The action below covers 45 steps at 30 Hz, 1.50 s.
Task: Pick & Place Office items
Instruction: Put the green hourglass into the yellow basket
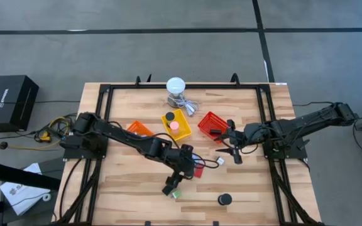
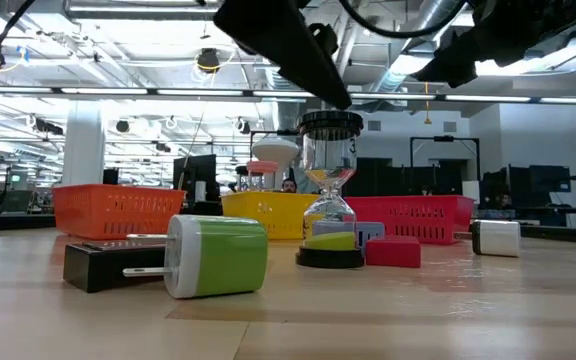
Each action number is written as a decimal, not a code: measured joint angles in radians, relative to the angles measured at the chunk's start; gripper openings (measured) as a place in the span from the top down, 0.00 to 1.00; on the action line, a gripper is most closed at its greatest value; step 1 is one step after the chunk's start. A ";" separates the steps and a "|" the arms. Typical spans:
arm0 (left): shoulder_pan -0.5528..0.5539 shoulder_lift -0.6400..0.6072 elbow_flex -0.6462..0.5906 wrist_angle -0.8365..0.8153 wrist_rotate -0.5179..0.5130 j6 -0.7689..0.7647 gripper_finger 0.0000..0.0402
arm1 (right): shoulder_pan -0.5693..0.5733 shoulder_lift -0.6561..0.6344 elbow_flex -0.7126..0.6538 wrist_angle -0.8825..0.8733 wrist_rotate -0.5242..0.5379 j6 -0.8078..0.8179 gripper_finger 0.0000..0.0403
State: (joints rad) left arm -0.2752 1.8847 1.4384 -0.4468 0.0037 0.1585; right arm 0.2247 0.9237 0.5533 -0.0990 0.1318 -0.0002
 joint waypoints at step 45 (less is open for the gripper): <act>0.087 -0.019 -0.079 0.072 -0.001 0.029 0.33 | 0.000 0.000 -0.001 -0.001 0.000 0.000 0.50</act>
State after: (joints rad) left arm -0.1879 1.8660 1.3594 -0.3745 0.0028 0.1871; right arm 0.2245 0.9237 0.5526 -0.1001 0.1314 0.0002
